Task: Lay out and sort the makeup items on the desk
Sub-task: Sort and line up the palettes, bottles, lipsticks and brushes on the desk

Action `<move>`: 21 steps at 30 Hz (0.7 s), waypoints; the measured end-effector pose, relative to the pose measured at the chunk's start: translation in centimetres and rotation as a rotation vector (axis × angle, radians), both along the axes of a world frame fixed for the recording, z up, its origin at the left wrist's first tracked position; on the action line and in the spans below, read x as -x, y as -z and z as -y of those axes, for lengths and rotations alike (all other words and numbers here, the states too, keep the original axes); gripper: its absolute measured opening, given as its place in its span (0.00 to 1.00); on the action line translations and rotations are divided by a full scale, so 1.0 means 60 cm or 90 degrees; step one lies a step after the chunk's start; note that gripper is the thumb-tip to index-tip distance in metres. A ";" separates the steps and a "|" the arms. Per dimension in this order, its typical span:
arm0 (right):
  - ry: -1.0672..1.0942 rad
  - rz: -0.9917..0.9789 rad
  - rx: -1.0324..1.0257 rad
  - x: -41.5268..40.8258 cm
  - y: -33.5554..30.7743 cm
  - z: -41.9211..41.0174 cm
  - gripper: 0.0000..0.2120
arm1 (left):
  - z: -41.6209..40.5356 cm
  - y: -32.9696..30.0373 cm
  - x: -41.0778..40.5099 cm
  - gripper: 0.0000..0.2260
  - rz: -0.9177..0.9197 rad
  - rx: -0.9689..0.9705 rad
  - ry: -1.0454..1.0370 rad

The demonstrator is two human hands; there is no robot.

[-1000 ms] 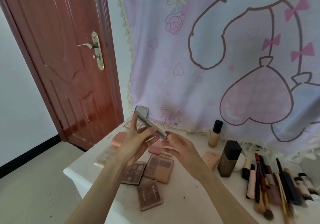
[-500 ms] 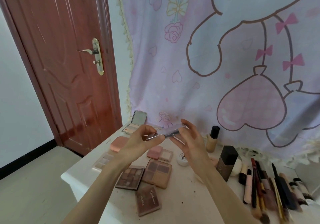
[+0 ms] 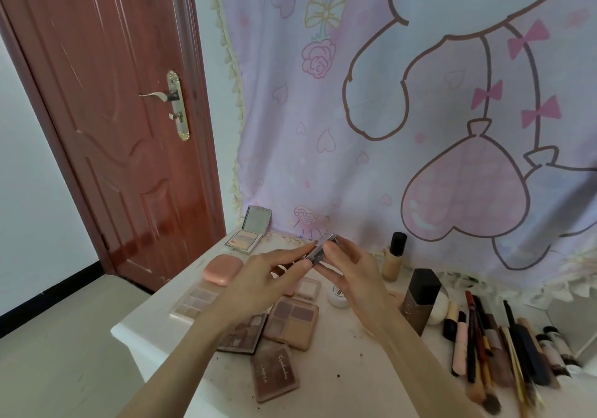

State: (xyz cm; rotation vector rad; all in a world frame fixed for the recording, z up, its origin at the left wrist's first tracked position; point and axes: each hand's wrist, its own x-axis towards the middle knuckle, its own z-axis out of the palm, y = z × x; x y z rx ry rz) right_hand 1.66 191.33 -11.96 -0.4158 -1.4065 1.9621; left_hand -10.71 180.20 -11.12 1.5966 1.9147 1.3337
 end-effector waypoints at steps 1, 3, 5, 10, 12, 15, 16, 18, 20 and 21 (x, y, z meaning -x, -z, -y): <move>0.003 -0.003 -0.005 -0.001 0.000 0.001 0.14 | 0.001 -0.002 -0.002 0.14 -0.018 -0.005 0.002; 0.011 -0.007 -0.006 -0.002 0.001 0.002 0.13 | 0.001 -0.003 -0.003 0.13 -0.034 -0.010 0.006; 0.018 -0.010 0.001 -0.002 0.003 0.002 0.14 | 0.000 -0.003 -0.002 0.12 -0.040 -0.010 0.010; 0.022 -0.012 0.006 -0.003 0.009 0.002 0.18 | -0.005 0.003 0.005 0.11 -0.080 -0.013 0.020; 0.025 -0.014 0.013 -0.003 0.013 0.002 0.15 | -0.006 0.008 0.009 0.12 -0.088 -0.007 0.021; 0.028 -0.023 0.030 -0.002 0.019 0.002 0.12 | -0.007 0.010 0.011 0.12 -0.103 0.020 0.026; 0.023 -0.027 0.036 -0.003 0.021 0.003 0.12 | -0.007 0.009 0.011 0.12 -0.098 0.027 0.027; 0.009 -0.039 0.050 -0.003 0.024 0.003 0.12 | -0.004 0.001 0.011 0.14 -0.057 0.027 0.028; -0.001 -0.047 0.063 -0.003 0.025 0.001 0.12 | -0.002 -0.005 0.013 0.16 -0.076 0.042 0.041; -0.006 -0.049 0.070 -0.001 0.026 0.000 0.13 | -0.002 -0.008 0.014 0.15 -0.092 0.054 0.049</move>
